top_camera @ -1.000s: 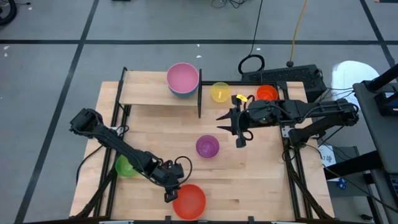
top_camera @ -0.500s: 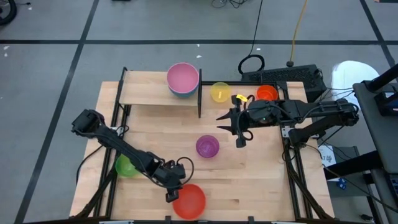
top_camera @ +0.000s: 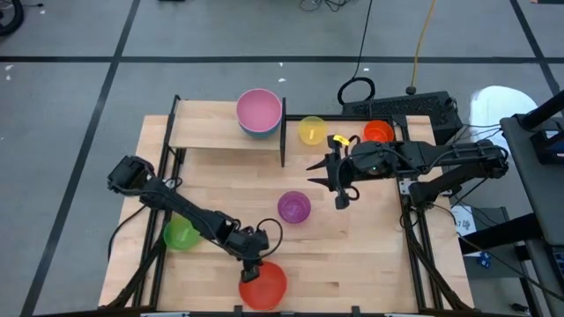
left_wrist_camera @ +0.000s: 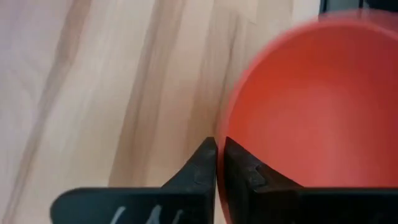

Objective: Place and stack bowls onto a shelf
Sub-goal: Stack the orange bowl on top of the pink bowl on the shelf

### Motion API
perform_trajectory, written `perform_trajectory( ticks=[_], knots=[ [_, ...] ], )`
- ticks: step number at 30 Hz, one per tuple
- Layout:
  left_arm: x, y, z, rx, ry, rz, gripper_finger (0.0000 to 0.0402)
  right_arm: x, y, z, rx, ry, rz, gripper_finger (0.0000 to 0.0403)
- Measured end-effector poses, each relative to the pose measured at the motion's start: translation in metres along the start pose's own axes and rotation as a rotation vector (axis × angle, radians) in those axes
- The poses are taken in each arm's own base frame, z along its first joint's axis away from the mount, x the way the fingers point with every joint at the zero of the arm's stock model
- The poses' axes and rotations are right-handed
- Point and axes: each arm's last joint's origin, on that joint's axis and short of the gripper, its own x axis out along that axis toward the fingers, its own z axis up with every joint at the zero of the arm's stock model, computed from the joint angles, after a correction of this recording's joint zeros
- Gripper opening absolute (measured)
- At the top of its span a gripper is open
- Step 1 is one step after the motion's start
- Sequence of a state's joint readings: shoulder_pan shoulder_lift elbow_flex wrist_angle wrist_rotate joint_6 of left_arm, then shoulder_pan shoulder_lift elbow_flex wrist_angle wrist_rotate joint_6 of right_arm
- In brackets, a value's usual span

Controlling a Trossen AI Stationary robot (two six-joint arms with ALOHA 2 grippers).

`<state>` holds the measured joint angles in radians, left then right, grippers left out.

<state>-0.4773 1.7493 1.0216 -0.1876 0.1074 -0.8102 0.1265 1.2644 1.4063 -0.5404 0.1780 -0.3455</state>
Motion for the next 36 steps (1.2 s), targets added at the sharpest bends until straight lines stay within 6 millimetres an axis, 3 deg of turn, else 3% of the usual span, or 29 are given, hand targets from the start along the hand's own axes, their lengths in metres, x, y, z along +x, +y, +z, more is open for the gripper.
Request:
perform_trajectory(
  ticks=[9,16,22,26,36],
  knots=[
    [-0.013,0.018,0.016,-0.061,0.0,0.039,0.001,-0.008,-0.002,0.001,-0.047,-0.016,-0.007,0.0114],
    [-0.06,0.041,0.042,-0.187,-0.077,0.059,0.001,-0.037,-0.009,0.004,-0.053,-0.093,-0.039,0.0114],
    [-0.122,0.05,0.064,-0.259,-0.28,0.062,0.001,-0.068,-0.015,0.005,-0.047,-0.167,-0.072,0.0114],
    [-0.174,0.054,0.076,-0.292,-0.433,0.154,0.001,-0.083,-0.018,0.004,-0.044,-0.205,-0.088,0.0114],
    [-0.314,0.056,0.103,-0.212,-0.66,0.43,0.001,-0.09,-0.019,0.003,-0.05,-0.219,-0.096,0.0114]
  ],
)
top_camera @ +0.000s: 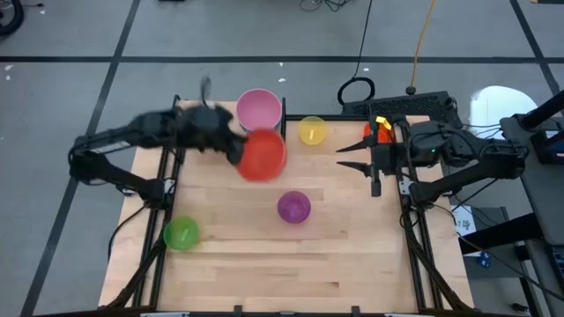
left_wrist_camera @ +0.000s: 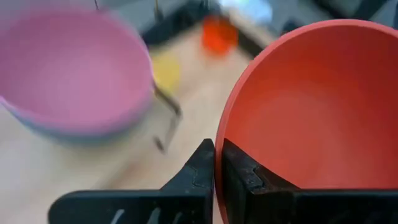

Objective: Place and stack bowls onto a shelf
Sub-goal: Stack the orange bowl on top of the pink bowl on the shelf

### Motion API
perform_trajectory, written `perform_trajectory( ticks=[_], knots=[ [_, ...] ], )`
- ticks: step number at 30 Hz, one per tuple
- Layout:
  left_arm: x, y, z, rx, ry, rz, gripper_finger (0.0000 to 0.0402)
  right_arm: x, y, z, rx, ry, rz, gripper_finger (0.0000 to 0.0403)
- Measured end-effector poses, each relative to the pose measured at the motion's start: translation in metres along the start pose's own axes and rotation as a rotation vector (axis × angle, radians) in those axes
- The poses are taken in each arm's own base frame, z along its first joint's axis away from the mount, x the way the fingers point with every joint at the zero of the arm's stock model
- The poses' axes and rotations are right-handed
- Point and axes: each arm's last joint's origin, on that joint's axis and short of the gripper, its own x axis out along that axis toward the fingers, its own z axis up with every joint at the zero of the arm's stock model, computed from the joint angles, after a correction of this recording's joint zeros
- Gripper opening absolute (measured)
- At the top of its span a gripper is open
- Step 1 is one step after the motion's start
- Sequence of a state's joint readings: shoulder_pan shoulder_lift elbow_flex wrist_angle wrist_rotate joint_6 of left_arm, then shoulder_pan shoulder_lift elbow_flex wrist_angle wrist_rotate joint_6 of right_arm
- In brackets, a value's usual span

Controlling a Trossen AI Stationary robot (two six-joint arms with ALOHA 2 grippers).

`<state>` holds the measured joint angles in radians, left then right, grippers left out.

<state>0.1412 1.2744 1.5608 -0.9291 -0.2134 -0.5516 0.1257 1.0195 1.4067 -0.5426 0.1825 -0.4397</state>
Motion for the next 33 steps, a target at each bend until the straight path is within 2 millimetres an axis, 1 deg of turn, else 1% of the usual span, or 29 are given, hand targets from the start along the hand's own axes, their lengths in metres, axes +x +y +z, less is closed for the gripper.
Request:
perform_trajectory(
  ticks=[5,7,9,11,13,17,25,29,33],
  knots=[
    [-0.024,0.026,0.037,0.03,-0.127,0.078,0.001,0.001,0.0,0.0,-0.03,0.004,-0.001,0.0114],
    [-0.031,0.038,0.047,0.045,-0.156,0.112,0.001,0.001,0.0,0.0,-0.03,0.004,-0.002,0.0114],
    [-0.035,0.051,0.055,0.049,-0.171,0.128,0.001,0.001,0.0,0.0,-0.035,0.004,-0.003,0.0114],
    [-0.032,0.061,0.061,0.068,-0.158,0.12,0.001,0.001,0.0,0.0,-0.047,0.004,-0.003,0.0114],
    [-0.025,0.072,0.067,0.089,-0.144,0.121,0.001,0.001,0.0,0.0,-0.048,0.004,-0.003,0.0114],
    [-0.005,0.093,0.078,0.118,-0.121,0.123,0.001,0.001,0.0,0.0,-0.048,0.004,-0.003,0.0114],
    [0.037,0.135,0.087,0.131,-0.008,0.226,0.001,0.001,0.0,0.0,-0.046,0.004,-0.004,0.0114],
    [0.061,0.148,0.086,0.146,0.063,0.23,0.001,0.001,-0.001,0.001,-0.042,-0.011,-0.011,0.0114],
    [0.081,0.156,0.084,0.171,0.12,0.231,0.001,0.001,-0.002,0.004,-0.036,-0.04,-0.026,0.0114]
  ],
)
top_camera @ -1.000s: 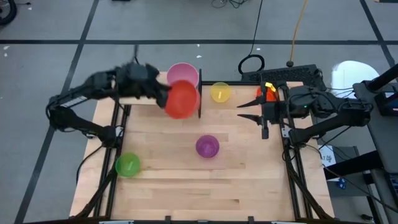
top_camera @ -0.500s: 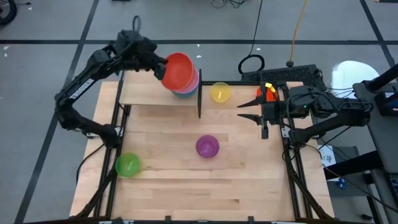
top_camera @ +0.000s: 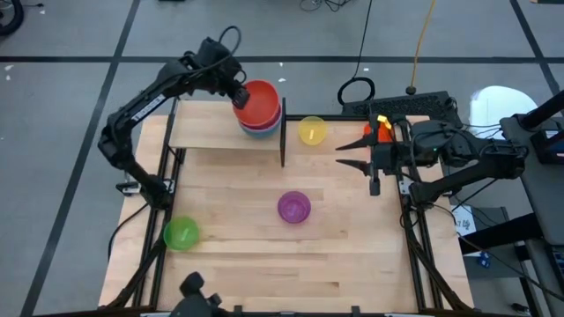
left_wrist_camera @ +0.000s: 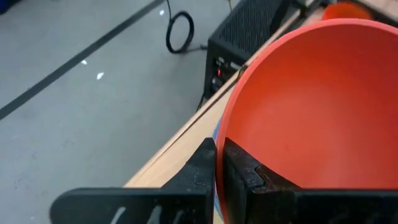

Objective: Place and stack bowls onto a shelf
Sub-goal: Stack the orange bowl on top of the pink bowl on the shelf, then put the green bowl on the shelf

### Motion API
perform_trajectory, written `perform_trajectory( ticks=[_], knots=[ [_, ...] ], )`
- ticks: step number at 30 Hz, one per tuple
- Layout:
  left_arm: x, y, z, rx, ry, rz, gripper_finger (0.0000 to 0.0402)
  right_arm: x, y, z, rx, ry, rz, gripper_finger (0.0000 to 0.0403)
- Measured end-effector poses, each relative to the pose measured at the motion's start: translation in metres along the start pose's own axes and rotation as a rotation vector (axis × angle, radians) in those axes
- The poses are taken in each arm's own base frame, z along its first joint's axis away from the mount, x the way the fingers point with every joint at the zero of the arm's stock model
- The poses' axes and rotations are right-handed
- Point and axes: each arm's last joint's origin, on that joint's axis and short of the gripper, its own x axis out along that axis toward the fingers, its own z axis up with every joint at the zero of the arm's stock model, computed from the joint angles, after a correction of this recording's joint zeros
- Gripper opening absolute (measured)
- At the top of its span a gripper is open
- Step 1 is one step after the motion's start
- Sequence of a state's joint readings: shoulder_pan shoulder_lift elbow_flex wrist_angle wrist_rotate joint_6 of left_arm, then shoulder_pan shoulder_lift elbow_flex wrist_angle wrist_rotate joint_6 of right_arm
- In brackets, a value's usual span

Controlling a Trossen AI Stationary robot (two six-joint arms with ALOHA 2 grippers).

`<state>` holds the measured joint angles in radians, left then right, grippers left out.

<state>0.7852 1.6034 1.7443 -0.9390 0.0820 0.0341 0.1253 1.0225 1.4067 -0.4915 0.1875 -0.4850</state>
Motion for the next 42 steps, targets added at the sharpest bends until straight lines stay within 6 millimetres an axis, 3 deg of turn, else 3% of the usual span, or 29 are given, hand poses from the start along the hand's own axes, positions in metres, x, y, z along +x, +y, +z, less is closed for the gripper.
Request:
perform_trajectory(
  ticks=[5,9,14,21,30,35,42],
  knots=[
    [0.019,0.001,-0.001,0.038,0.045,-0.005,0.001,0.0,0.0,0.001,0.0,-0.008,-0.004,0.0114],
    [0.023,0.001,-0.001,0.058,0.051,-0.009,0.0013,0.0,0.0,0.001,0.0,-0.008,-0.004,0.0114],
    [0.021,-0.002,0.0,0.044,0.041,-0.007,0.0065,0.0,0.0,0.001,0.001,-0.008,-0.004,0.0114],
    [0.0,-0.005,0.001,0.016,-0.006,-0.006,0.0107,0.0,0.0,0.0,0.001,-0.001,0.0,0.0114],
    [-0.045,-0.012,-0.001,-0.003,-0.112,-0.013,0.0114,0.001,0.001,-0.002,0.025,0.021,0.01,0.0114],
    [-0.075,-0.031,-0.01,0.058,-0.134,-0.06,0.0115,0.01,0.007,-0.01,0.081,0.112,0.052,0.0114],
    [-0.103,-0.06,-0.034,0.131,-0.025,-0.151,0.0115,0.03,0.025,-0.035,0.052,0.38,0.175,0.0114]
  ],
)
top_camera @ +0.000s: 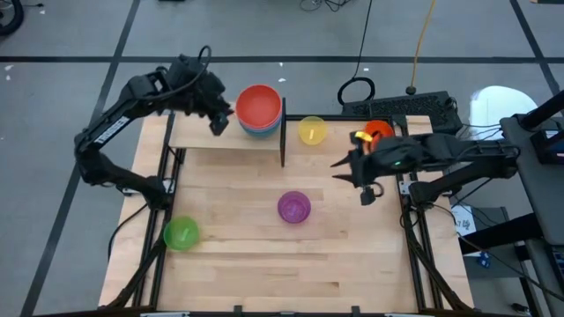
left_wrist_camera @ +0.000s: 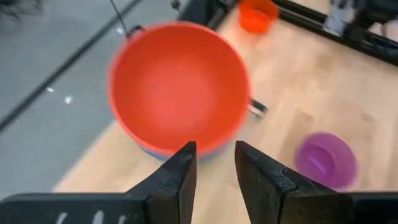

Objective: Place and stack bowls onto a shelf
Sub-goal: Put the green bowl on the shelf

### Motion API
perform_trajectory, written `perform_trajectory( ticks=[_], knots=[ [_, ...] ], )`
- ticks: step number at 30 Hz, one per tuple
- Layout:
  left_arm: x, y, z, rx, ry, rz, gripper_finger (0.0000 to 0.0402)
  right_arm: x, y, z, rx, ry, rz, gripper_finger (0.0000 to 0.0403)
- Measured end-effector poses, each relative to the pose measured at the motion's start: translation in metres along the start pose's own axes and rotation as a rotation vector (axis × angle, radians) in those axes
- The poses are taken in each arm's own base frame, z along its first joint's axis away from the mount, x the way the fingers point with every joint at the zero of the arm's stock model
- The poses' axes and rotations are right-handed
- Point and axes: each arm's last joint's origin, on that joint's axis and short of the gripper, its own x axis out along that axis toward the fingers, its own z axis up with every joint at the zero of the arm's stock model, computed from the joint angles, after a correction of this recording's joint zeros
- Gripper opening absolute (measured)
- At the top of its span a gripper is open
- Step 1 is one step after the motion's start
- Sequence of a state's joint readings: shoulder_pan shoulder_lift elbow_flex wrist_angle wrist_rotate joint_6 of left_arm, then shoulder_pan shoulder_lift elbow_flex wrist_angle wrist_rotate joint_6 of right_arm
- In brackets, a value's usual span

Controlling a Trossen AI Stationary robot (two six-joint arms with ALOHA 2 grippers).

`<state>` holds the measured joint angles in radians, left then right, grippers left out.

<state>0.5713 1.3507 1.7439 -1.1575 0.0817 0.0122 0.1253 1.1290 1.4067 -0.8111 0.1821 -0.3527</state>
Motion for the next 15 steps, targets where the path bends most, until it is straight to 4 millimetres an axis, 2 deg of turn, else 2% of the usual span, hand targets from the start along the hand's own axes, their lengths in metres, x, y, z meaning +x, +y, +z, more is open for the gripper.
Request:
perform_trajectory(
  ticks=[9,15],
  knots=[
    [-0.021,-0.038,-0.02,0.022,0.093,-0.125,0.0115,0.059,0.018,-0.005,-0.073,0.191,0.22,0.0114],
    [-0.03,-0.068,-0.049,0.123,0.35,-0.201,0.0115,0.079,0.022,-0.008,-0.092,0.251,0.244,0.0114]
  ],
)
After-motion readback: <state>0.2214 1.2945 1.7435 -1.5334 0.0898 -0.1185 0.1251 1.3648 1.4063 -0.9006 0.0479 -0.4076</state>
